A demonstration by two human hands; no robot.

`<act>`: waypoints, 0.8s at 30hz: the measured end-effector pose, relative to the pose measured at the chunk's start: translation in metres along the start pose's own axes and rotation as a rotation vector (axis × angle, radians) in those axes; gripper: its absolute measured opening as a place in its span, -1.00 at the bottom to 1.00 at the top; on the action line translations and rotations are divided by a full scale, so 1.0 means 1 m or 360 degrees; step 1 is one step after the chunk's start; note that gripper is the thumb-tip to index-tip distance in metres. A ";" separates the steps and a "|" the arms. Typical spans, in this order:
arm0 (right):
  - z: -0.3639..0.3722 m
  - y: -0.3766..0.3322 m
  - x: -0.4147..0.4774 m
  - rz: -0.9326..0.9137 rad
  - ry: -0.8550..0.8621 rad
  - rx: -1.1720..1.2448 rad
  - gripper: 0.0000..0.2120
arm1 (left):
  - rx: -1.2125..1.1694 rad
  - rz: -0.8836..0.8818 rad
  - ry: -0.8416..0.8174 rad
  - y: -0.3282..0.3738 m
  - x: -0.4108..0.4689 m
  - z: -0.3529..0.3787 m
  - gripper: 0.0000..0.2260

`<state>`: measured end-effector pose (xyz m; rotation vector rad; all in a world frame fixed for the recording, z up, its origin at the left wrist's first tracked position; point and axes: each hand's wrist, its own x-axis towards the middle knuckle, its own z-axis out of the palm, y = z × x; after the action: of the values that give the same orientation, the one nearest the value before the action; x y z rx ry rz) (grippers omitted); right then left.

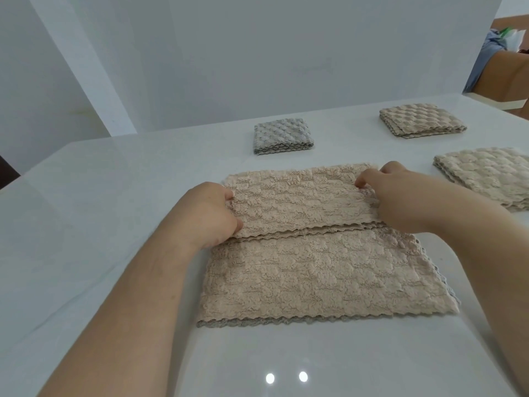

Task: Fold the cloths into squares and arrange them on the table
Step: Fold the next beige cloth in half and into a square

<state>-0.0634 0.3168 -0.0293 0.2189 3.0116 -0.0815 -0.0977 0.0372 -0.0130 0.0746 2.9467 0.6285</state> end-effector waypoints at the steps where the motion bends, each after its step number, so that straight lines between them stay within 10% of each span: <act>1: 0.001 0.000 0.000 -0.0002 -0.0005 -0.0011 -0.45 | 0.0010 -0.0008 -0.0011 0.000 0.000 0.000 -0.47; 16: -0.004 -0.009 -0.008 0.0056 0.0197 -0.0095 -0.50 | -0.0183 -0.0062 0.0066 -0.010 0.013 0.004 -0.48; 24: 0.010 -0.058 0.013 -0.0351 0.0704 0.0285 -0.55 | 0.0262 0.0799 0.0559 0.030 0.023 0.036 -0.51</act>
<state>-0.0831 0.2603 -0.0386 -0.0968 3.4590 -0.3704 -0.1150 0.0808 -0.0363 0.8202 3.3317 0.4878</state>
